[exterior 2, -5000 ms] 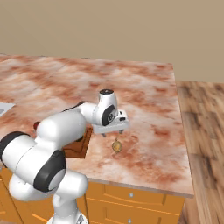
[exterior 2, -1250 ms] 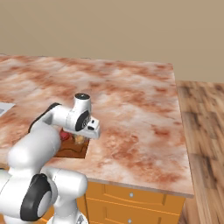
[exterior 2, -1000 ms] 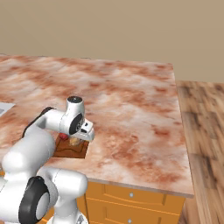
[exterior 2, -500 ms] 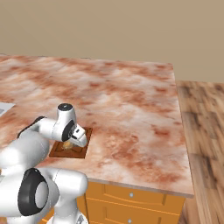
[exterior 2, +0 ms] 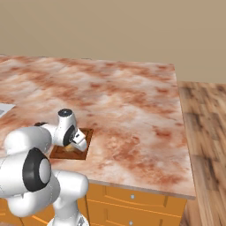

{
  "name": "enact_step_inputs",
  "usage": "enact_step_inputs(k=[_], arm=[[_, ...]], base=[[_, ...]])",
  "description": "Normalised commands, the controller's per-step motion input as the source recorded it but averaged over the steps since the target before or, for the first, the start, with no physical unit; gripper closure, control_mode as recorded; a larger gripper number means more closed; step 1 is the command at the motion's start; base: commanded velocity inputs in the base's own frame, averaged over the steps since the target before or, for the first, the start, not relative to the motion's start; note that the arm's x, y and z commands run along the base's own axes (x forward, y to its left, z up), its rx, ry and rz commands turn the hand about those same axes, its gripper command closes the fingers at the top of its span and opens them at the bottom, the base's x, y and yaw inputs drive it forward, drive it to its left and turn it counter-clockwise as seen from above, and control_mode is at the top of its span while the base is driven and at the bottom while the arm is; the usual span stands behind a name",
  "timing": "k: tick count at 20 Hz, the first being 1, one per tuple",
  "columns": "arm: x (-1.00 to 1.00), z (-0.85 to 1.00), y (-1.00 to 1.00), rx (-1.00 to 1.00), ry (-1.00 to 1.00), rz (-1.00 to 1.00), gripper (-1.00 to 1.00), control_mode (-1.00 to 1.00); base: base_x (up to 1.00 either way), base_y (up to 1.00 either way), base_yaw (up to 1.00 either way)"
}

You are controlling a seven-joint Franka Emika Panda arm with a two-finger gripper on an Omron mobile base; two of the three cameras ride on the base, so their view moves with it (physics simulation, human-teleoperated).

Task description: Place the avocado, onion, tomato, and bell pepper on the cutting board.

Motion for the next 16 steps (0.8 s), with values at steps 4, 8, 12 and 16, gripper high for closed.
enact_step_inputs(k=[4,8,12,16], arm=[[0.23,-0.21,0.00,0.00,0.00,-0.11,1.00,-1.00],[0.07,-0.29,0.00,0.00,0.00,-0.10,1.00,-1.00],[0.02,-0.39,0.00,0.00,0.00,-0.10,-1.00,-1.00],[0.00,-0.28,-0.04,0.00,0.00,-0.09,-1.00,-1.00]], base=[[0.00,0.00,0.00],[0.00,0.00,0.00],[0.00,0.00,0.00],[0.00,0.00,0.00]])
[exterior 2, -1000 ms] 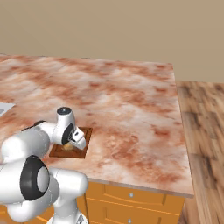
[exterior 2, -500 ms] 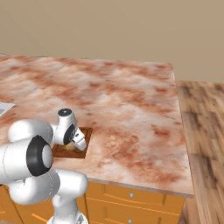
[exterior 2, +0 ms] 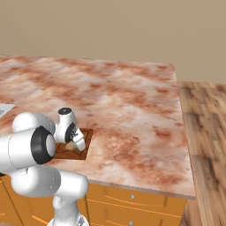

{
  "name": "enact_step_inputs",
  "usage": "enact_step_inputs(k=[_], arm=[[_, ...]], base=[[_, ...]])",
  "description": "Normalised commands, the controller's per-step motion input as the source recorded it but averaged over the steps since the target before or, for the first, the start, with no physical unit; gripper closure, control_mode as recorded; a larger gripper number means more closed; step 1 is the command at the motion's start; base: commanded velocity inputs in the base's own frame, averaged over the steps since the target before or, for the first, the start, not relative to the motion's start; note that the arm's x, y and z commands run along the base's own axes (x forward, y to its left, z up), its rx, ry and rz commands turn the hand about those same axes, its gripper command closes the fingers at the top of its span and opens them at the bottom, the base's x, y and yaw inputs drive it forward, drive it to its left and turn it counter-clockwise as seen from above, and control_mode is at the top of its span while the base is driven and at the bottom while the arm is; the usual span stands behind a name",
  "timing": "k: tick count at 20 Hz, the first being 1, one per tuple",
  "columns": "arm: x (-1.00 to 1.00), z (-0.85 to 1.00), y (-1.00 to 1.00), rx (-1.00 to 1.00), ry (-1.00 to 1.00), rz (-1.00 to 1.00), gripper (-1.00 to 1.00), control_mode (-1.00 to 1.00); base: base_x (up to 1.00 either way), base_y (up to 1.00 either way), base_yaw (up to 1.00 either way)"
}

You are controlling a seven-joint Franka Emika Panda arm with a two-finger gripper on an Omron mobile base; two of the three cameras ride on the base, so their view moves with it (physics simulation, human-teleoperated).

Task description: Place the avocado, onion, tomato, and bell pepper on the cutting board.

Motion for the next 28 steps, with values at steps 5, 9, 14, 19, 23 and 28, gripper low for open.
enact_step_inputs(k=[5,9,14,19,23,28], arm=[[-0.02,-0.01,-0.16,0.00,-0.01,-0.02,-1.00,-1.00],[0.00,0.09,-0.13,0.00,-0.01,0.00,-1.00,-1.00],[-0.01,0.32,-0.04,0.00,-0.07,0.00,-1.00,-1.00],[-0.05,0.80,0.00,0.00,-0.10,0.02,-1.00,-1.00],[-0.09,0.86,0.11,0.00,-0.10,0.09,-1.00,-1.00],[-0.22,0.61,0.36,0.00,-0.08,0.17,-1.00,-1.00]], base=[[0.00,0.00,0.00],[0.00,0.00,0.00],[0.00,0.00,0.00],[0.00,0.00,0.00],[0.00,0.00,0.00],[0.00,0.00,0.00]])
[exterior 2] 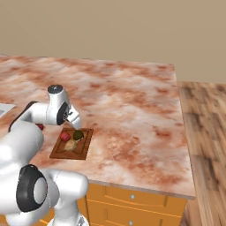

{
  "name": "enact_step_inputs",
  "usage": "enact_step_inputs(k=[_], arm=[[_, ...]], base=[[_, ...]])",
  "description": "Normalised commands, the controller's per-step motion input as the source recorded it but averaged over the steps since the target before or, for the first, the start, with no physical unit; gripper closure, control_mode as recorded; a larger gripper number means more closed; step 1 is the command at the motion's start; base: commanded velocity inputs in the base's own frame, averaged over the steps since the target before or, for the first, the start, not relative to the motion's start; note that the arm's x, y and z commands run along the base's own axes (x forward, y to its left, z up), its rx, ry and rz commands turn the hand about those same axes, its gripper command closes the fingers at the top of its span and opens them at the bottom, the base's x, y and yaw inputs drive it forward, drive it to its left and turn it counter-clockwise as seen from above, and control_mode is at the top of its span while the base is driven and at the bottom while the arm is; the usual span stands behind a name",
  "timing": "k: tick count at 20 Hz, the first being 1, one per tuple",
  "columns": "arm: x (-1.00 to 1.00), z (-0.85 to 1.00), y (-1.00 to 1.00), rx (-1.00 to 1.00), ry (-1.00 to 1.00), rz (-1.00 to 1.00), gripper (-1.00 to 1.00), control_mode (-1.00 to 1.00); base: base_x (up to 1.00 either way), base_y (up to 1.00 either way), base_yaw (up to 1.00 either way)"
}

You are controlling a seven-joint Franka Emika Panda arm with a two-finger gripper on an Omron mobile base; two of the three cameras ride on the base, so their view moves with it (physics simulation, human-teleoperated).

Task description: Place the avocado, onion, tomato, and bell pepper on the cutting board.

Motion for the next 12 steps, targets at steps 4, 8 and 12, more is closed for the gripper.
enact_step_inputs(k=[4,8,12], arm=[[-0.44,0.36,0.65,0.00,-0.06,0.18,-1.00,-1.00],[-0.44,0.07,0.77,0.00,-0.12,0.12,-1.00,-1.00],[-0.31,0.00,0.60,0.00,-0.16,0.15,-1.00,-1.00]], base=[[0.00,0.00,0.00],[0.00,0.00,0.00],[0.00,0.00,0.00]])
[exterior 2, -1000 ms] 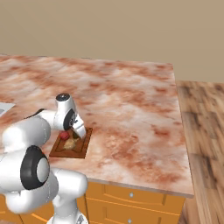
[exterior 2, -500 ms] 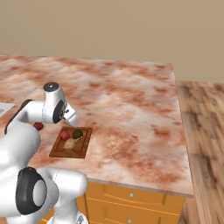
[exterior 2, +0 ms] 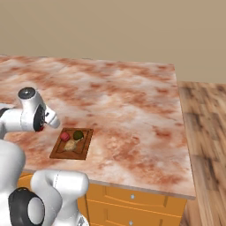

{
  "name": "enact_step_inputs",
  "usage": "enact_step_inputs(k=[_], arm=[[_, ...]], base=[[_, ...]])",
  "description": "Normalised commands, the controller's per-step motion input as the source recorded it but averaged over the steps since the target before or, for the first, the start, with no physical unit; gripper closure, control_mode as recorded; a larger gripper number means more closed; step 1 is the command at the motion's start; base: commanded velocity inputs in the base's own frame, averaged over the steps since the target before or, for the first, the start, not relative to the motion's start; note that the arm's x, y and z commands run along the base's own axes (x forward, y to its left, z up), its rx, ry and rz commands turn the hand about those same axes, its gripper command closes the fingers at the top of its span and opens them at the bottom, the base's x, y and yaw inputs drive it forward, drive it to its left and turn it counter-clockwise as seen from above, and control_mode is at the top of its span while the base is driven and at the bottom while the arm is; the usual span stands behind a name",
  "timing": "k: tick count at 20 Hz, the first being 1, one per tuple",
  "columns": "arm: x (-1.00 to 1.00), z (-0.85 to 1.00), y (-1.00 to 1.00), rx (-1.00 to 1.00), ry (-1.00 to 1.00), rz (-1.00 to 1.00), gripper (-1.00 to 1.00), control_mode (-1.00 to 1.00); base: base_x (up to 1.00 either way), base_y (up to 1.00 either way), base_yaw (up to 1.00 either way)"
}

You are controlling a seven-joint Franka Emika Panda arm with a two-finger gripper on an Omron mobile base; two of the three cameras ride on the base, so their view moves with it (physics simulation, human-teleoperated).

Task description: Place the avocado, onion, tomato, and bell pepper on the cutting board.

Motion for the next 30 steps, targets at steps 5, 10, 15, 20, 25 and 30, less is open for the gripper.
enact_step_inputs(k=[5,10,15,20,25,30], arm=[[0.01,0.12,0.41,-0.04,-0.09,0.25,-1.00,-1.00],[0.07,0.14,0.13,-0.01,-0.03,0.27,-1.00,-1.00],[0.08,0.12,0.23,-0.05,-0.04,0.26,-1.00,-1.00],[0.21,0.11,0.52,-0.16,0.00,0.04,-1.00,-1.00],[0.22,0.00,0.61,-0.24,0.00,0.00,-1.00,-1.00],[0.24,0.00,0.43,-0.21,0.01,0.00,-1.00,-1.00]], base=[[0.00,0.00,0.00],[0.00,0.00,0.00],[0.00,0.00,0.00],[0.00,0.00,0.00],[0.00,0.00,0.00],[0.00,0.00,0.00]])
